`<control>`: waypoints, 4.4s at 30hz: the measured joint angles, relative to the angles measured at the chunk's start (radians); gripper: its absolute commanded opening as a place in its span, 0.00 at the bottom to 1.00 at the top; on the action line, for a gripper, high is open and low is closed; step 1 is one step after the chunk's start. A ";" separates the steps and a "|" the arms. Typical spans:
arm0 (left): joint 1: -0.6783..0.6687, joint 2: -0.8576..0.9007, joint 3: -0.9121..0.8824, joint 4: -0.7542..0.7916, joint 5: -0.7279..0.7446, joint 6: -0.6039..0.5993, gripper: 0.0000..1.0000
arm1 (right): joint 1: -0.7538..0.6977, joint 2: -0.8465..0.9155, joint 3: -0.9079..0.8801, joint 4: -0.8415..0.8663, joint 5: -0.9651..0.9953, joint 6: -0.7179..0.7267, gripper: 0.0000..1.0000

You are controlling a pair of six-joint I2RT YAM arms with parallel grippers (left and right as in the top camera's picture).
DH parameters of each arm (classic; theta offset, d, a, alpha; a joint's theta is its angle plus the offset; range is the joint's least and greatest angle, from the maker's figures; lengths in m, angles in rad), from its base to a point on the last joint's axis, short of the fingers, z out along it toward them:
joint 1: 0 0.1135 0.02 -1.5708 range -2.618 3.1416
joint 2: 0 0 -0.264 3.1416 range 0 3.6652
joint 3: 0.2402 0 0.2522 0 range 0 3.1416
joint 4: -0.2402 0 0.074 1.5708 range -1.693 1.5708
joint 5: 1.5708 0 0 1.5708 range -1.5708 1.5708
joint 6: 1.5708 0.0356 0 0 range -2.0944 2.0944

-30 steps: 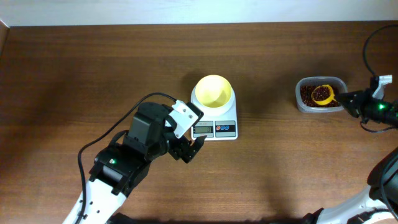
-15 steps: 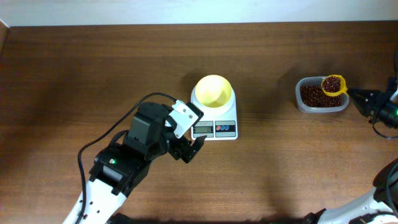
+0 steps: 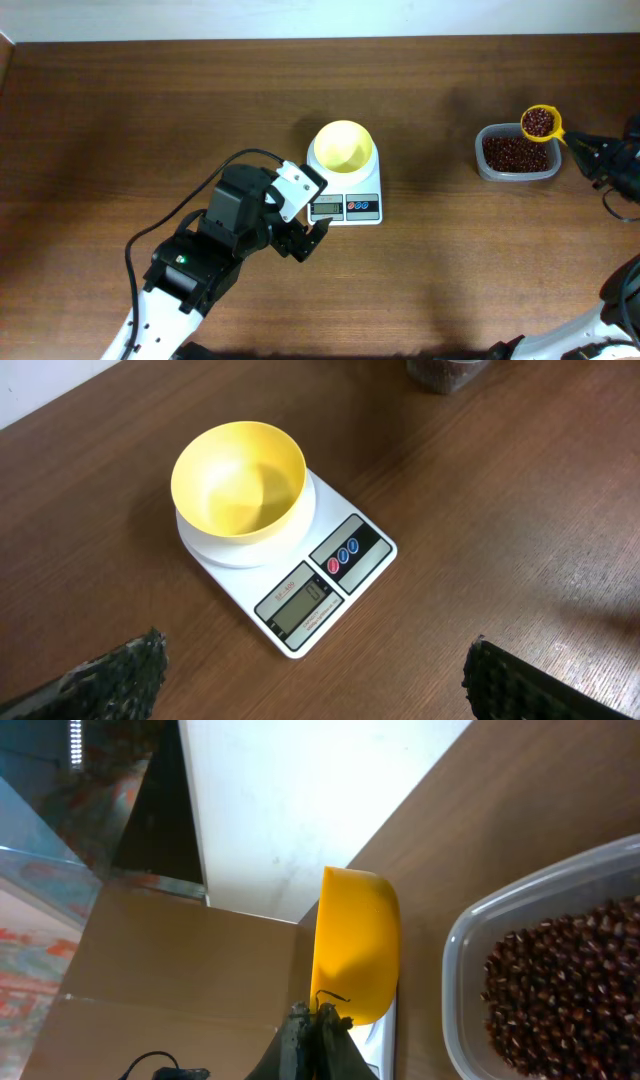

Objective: Scoop item into bowl and weigh 50g on scale
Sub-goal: 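Scoop red beans and lift the scoop out of the tub, then carry the filled scoop with the right gripper over the yellow bowl, then tilt the scoop with the right gripper to pour beans into the bowl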

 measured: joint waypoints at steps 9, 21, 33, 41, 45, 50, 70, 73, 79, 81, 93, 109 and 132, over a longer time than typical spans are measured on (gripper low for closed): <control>0.000 0.000 0.000 0.000 0.000 0.000 0.99 | 0.000 0.000 0.000 -0.004 -0.024 0.001 0.04; 0.000 0.000 0.000 0.000 0.000 0.000 0.99 | -0.024 0.000 -0.002 0.041 -0.027 0.048 0.04; 0.000 0.000 0.000 0.000 0.000 0.000 0.99 | -0.048 0.001 -0.002 0.051 -0.027 0.176 0.04; 0.000 0.000 0.000 0.000 0.000 0.000 0.99 | 0.026 0.001 -0.002 0.064 -0.027 0.193 0.04; 0.000 0.000 0.000 0.000 0.000 0.000 0.99 | 0.129 0.001 -0.002 0.067 -0.028 0.195 0.04; 0.000 0.000 0.000 0.000 0.000 0.000 0.99 | 0.205 0.001 -0.002 0.067 -0.029 0.197 0.04; 0.000 0.000 0.000 0.000 0.000 0.000 0.99 | 0.446 0.001 -0.002 0.067 -0.030 0.206 0.04; 0.000 0.000 0.000 0.000 0.000 0.000 0.99 | 0.467 0.001 -0.002 0.067 -0.030 0.206 0.04; 0.000 0.000 0.000 0.000 0.000 0.000 0.99 | 0.542 0.001 -0.002 0.067 -0.029 0.206 0.04; 0.000 0.000 0.000 0.000 0.000 0.000 0.99 | 0.571 0.001 -0.002 0.067 -0.029 0.206 0.04; 0.000 0.000 0.000 0.000 0.000 0.000 0.99 | 0.636 0.001 -0.002 0.082 -0.010 0.210 0.04; 0.000 0.000 0.000 0.000 0.000 0.000 0.99 | 0.719 0.003 -0.006 0.366 0.064 0.468 0.04; 0.000 0.000 0.000 0.000 0.000 0.000 0.99 | 0.813 0.003 -0.006 0.420 0.240 0.479 0.04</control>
